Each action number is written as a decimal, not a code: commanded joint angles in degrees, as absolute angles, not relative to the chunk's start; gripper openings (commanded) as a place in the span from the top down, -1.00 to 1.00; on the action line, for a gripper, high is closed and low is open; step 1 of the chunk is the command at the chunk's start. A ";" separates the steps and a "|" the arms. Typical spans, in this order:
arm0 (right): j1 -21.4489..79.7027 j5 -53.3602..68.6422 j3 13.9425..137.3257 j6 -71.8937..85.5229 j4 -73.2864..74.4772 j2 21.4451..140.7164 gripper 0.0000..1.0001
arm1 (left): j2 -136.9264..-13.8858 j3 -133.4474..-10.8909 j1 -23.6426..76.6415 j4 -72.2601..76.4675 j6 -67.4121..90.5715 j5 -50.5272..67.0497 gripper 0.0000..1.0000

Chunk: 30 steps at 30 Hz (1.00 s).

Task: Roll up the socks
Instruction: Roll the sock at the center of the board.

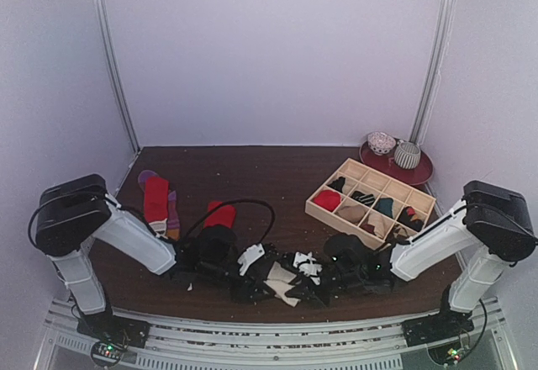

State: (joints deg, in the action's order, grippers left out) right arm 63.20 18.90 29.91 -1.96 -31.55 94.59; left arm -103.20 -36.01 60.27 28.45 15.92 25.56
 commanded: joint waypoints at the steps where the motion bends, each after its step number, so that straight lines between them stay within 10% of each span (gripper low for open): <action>1: 59.30 30.94 27.80 8.79 -29.14 99.02 0.59 | -96.60 -33.55 60.29 21.39 10.58 14.04 0.05; 10: 52.43 49.58 36.61 16.14 -16.96 106.30 0.60 | -89.41 -32.08 61.22 36.75 -2.82 13.70 -0.27; 25: 47.53 56.67 40.61 20.09 -12.84 112.02 0.58 | -101.97 -31.07 64.16 43.69 -2.37 18.44 -0.23; 30: 46.91 57.62 42.03 19.49 -9.80 113.71 0.58 | -104.65 -32.89 64.16 42.08 -2.38 18.91 0.13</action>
